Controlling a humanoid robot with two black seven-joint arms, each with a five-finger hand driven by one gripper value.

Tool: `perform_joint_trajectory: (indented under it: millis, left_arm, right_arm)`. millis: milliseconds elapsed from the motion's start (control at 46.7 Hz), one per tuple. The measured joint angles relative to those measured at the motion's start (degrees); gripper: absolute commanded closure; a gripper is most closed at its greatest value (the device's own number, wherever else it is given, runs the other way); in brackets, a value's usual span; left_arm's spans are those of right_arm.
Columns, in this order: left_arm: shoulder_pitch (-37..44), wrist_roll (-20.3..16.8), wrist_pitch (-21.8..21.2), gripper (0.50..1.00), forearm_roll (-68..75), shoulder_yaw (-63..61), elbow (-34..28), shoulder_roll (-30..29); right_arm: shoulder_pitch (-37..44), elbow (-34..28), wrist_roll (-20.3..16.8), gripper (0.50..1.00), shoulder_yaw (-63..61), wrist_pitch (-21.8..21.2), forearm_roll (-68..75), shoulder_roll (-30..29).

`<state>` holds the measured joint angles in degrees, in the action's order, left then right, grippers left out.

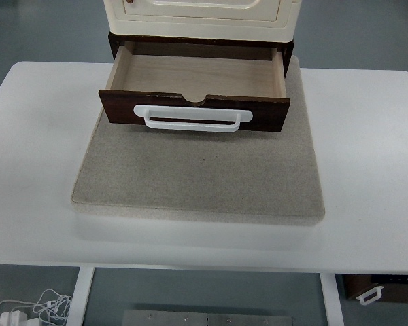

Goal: Close drawer under combined cabinet

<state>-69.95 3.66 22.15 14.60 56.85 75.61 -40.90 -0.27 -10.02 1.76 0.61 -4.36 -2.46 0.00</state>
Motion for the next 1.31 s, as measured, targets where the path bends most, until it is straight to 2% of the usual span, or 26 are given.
perform_joint_trajectory:
  millis: [193,685,857,1114,1306]
  left_arm:
    - [-1.09,1.16,0.25,0.5,0.0,-5.94,8.36,-1.9]
    - [-6.01,4.6,2.36,0.5,0.05,-29.22,18.03,-2.52]
    - [-7.99,4.89,2.39,0.5,0.11,-37.21,19.43,-2.3]
    - [-9.27,8.06,3.18,0.5,3.77,-44.08,21.43,-1.17]
    - [-9.57,12.67,6.1,0.5,5.76,-47.0,21.29,-0.52]
  right_arm:
    - [0.02,0.0,-0.01,0.548,0.01,0.0,0.0,0.0]
    - [0.02,0.0,0.0,0.548,0.0,0.0,0.0,0.0]
    - [0.0,0.0,-0.01,0.548,0.01,0.01,0.0,0.0]
    - [0.0,0.0,-0.01,0.548,-0.01,0.02,0.0,0.0]
    - [0.0,0.0,-0.01,0.548,0.0,0.0,0.0,0.0]
